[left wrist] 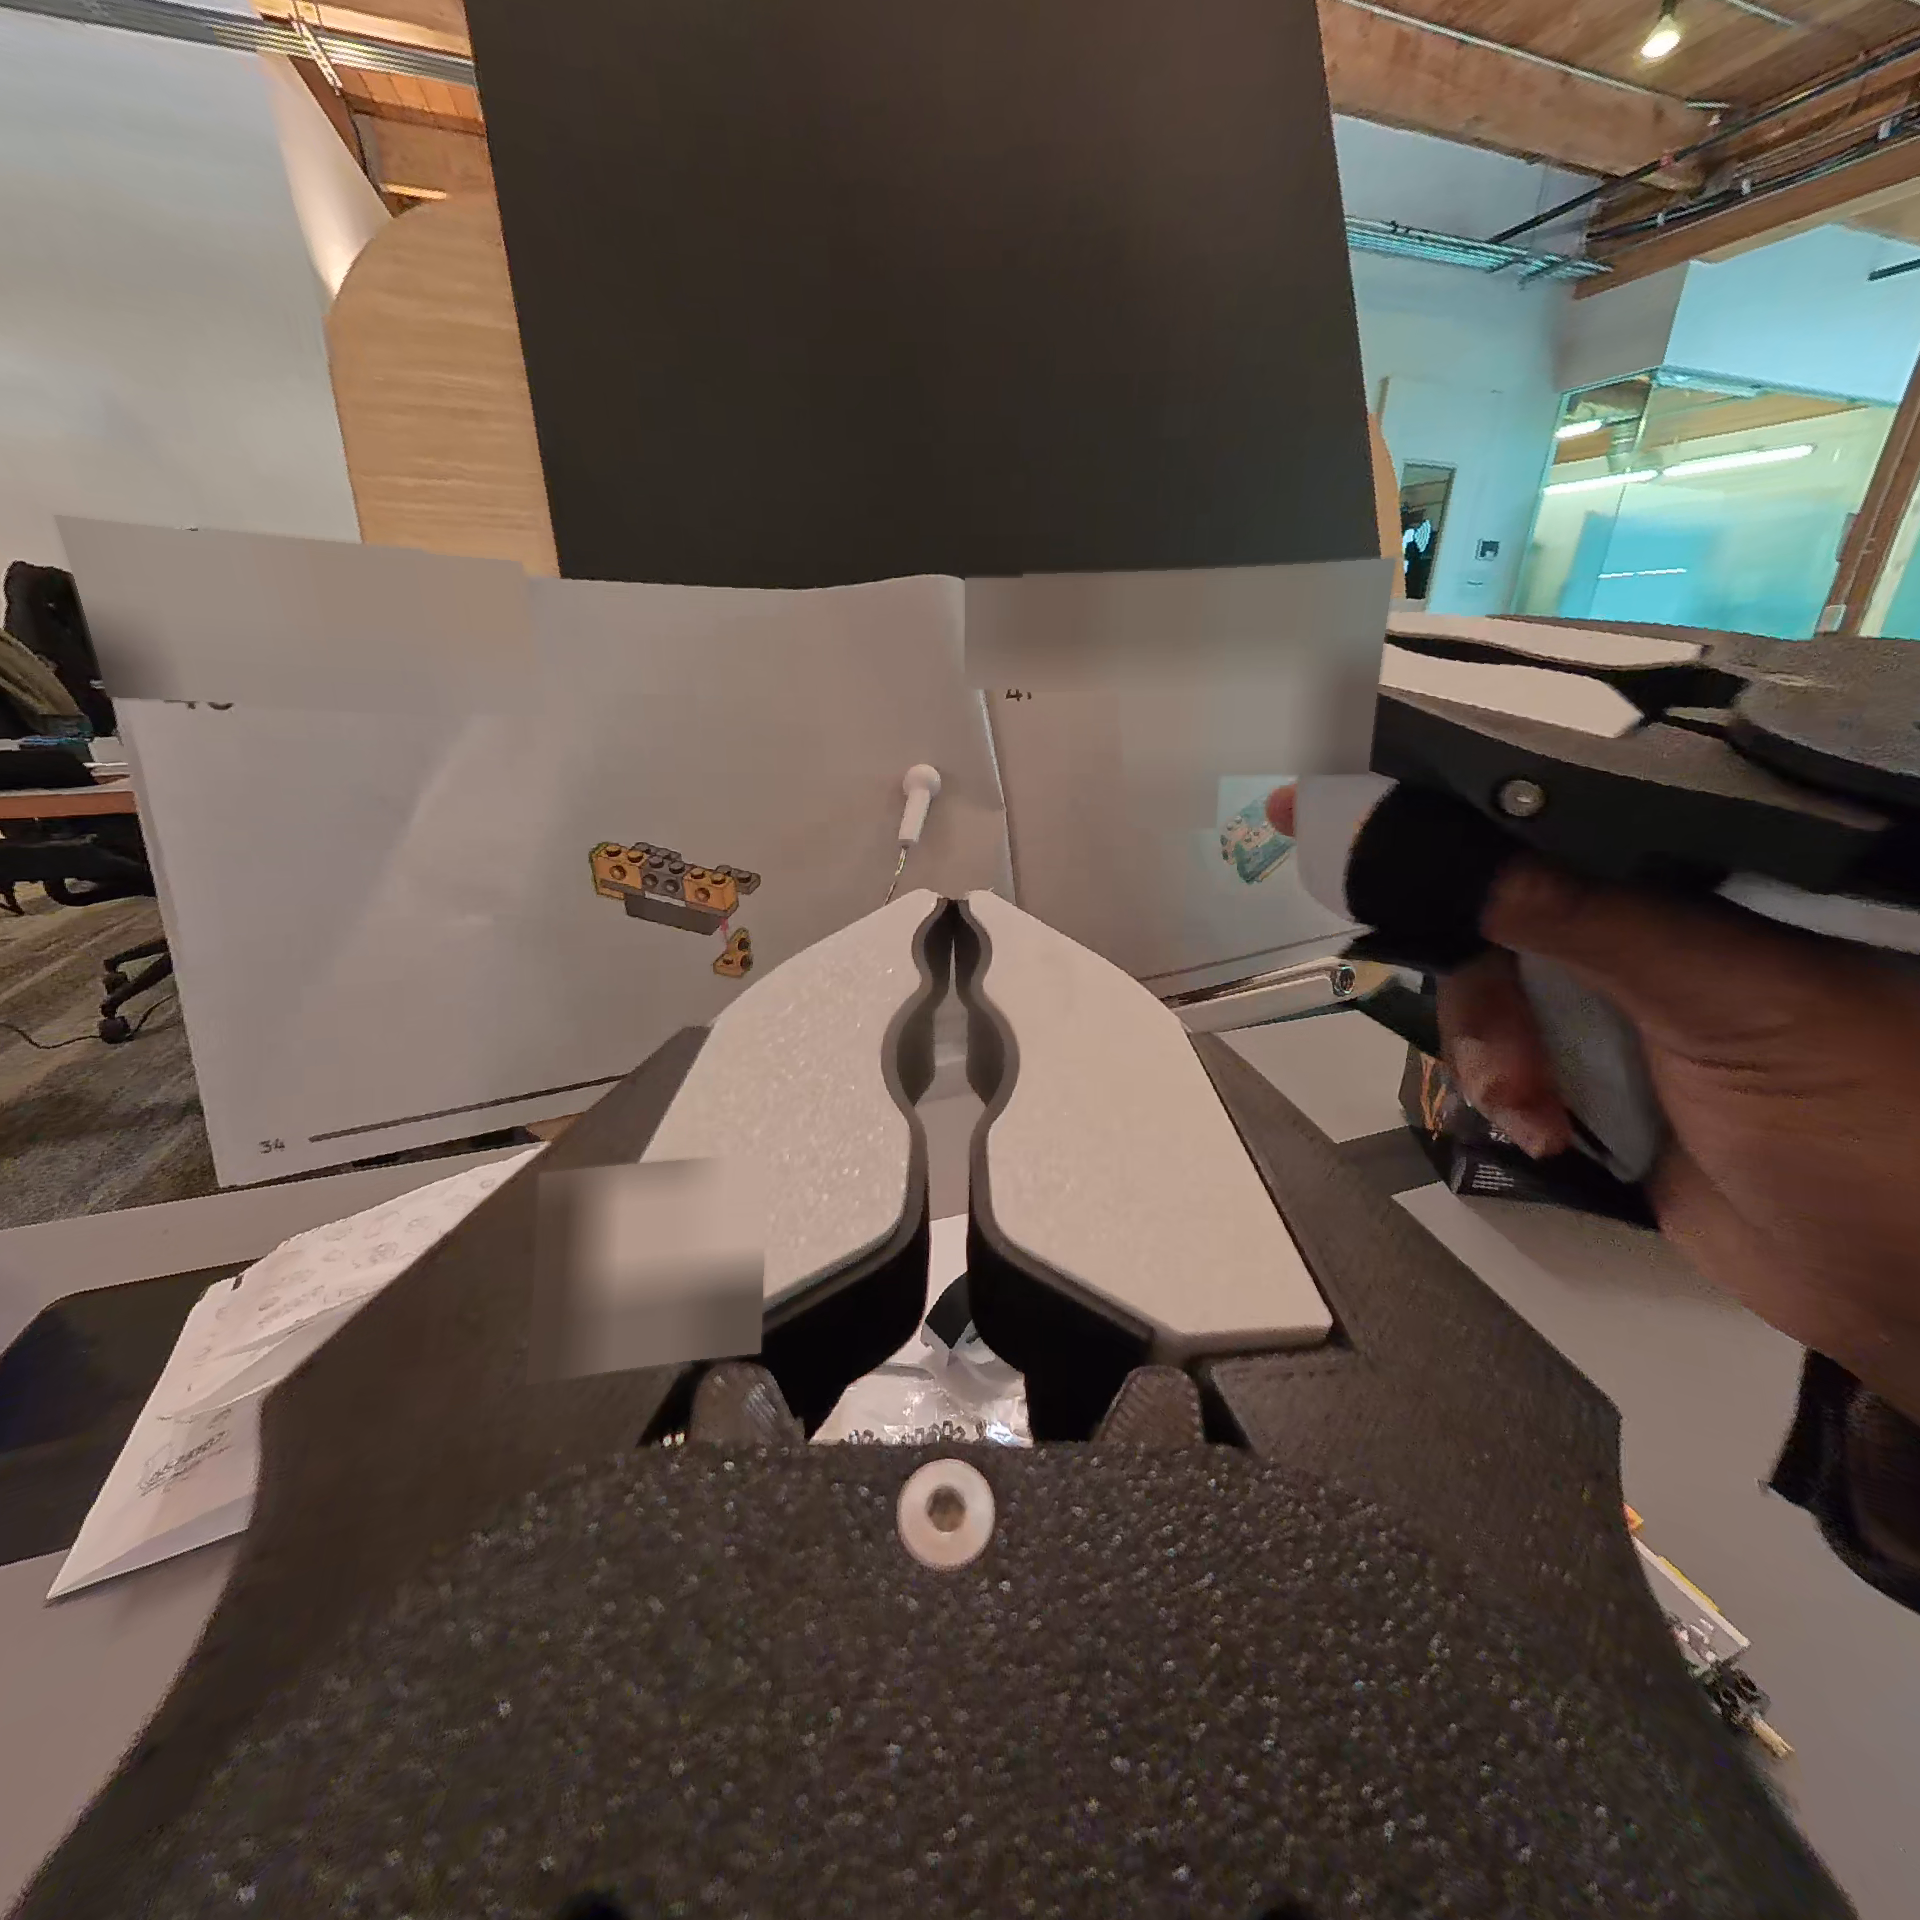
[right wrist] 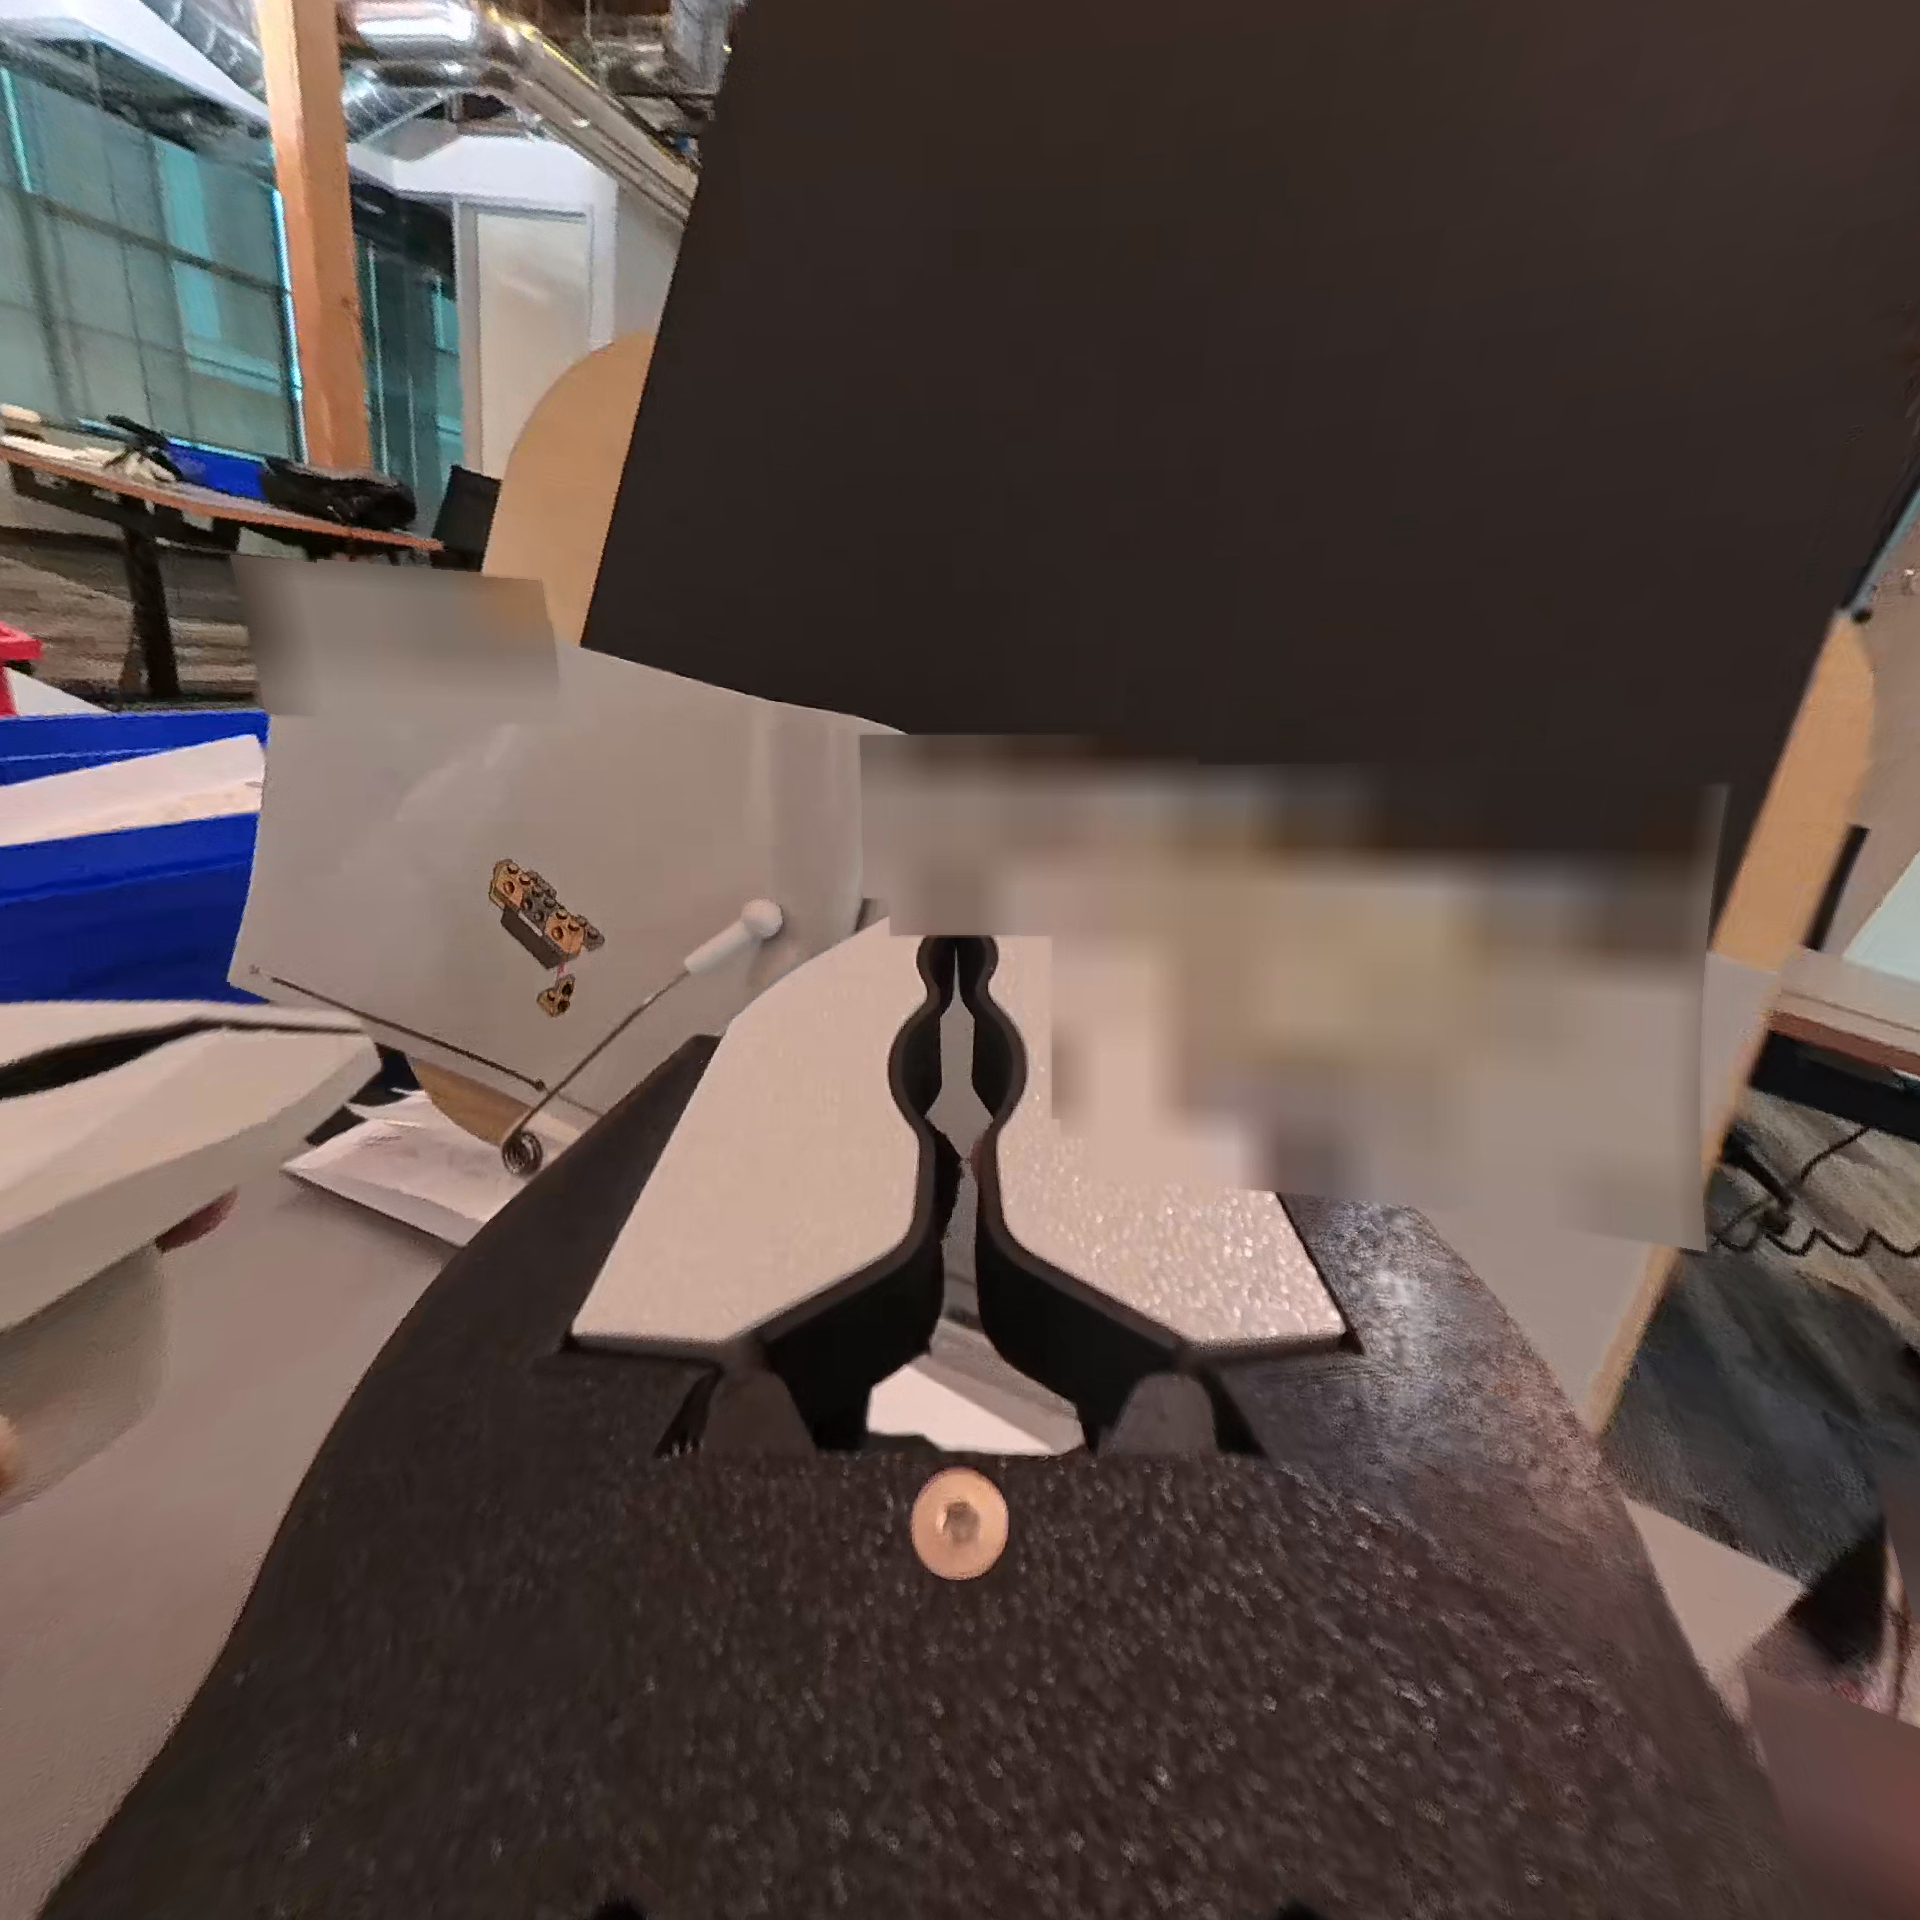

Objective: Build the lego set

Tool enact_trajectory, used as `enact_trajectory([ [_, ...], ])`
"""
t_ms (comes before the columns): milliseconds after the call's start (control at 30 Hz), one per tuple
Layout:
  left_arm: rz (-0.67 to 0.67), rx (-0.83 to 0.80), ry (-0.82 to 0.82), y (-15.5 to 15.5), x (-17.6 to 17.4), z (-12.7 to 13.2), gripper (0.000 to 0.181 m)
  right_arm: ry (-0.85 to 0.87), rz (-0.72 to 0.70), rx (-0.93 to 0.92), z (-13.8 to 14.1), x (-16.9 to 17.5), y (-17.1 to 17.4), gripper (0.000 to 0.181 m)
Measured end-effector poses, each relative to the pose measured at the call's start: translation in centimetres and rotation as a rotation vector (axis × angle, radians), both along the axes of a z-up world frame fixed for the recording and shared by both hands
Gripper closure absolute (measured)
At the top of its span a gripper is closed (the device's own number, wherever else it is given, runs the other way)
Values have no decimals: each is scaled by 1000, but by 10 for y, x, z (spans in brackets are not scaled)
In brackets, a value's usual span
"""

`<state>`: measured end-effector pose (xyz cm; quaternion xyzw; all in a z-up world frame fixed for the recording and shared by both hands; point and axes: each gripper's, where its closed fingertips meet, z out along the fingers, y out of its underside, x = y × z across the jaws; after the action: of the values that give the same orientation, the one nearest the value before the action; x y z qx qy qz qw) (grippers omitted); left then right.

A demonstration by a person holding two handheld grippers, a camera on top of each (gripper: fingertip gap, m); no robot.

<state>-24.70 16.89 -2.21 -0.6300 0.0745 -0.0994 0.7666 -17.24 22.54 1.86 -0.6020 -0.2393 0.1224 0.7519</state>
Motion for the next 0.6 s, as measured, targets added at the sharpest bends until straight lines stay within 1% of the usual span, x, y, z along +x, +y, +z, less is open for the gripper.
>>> enact_trajectory([
  [100, -3, -3, -5, 1, -2, -1, 181, -18, 45, 35, 3, -16, 8, 181],
  [200, 4, -2, -10, 2, -7, 0, 181, -38, 54, 48, 4, -25, 18, 181],
  [400, 0, -13, -30, 4, -12, -3, 181, -80, 30, 19, 0, -32, 33, 181],
  [600, -21, -16, -28, 4, -8, -4, 181, -107, 11, 3, -1, -33, 39, 181],
])
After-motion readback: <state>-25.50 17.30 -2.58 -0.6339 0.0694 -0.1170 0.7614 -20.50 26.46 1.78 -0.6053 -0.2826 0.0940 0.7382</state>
